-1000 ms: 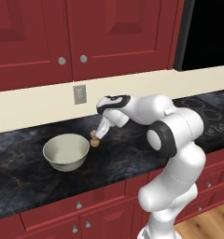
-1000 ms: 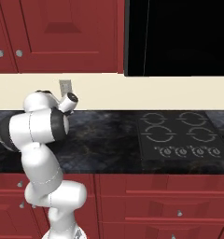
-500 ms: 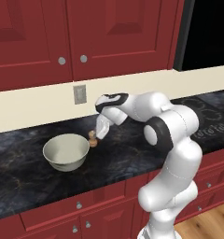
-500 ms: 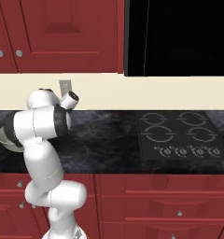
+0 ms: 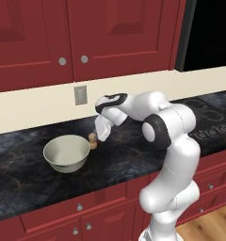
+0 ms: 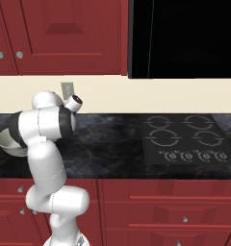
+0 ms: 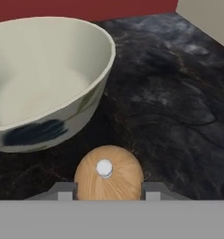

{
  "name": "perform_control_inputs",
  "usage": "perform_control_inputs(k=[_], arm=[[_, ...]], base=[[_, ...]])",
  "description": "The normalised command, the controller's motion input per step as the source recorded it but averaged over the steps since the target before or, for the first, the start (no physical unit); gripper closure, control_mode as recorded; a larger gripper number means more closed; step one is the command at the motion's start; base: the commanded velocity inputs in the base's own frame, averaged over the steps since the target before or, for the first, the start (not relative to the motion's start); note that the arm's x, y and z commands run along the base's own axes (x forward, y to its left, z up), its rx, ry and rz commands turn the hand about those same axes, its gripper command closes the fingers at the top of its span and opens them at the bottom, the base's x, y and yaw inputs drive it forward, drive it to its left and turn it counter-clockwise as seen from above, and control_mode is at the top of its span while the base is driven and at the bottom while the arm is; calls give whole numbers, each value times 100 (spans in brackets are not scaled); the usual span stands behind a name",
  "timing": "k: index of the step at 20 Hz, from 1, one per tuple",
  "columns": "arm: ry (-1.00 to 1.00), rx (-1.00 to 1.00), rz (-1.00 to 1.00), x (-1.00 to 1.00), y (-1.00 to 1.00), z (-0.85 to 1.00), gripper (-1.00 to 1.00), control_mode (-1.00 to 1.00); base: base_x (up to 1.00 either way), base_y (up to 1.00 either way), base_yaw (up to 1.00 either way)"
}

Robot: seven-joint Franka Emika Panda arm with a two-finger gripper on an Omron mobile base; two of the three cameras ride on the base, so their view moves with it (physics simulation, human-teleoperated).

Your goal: Retrieve the bottle and the shaker from the cabinet and place them next to the mixing bowl on the counter. Then add garlic from the fridge to the mixing bowl.

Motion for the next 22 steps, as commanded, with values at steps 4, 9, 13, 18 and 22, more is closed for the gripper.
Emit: perform_control_inputs(k=[4,9,13,18,22], arm=[[0,0,0,1,2,-16,100,-100],[0,0,0,0,21,-25,100,-100],[0,0,0,0,28,0,100,-100],[0,0,0,0,14,-15,100,-100],[0,0,0,0,9,-21,100,-100]], base=[[0,0,0],[0,0,0],[0,0,0],[0,0,0],[0,0,0]])
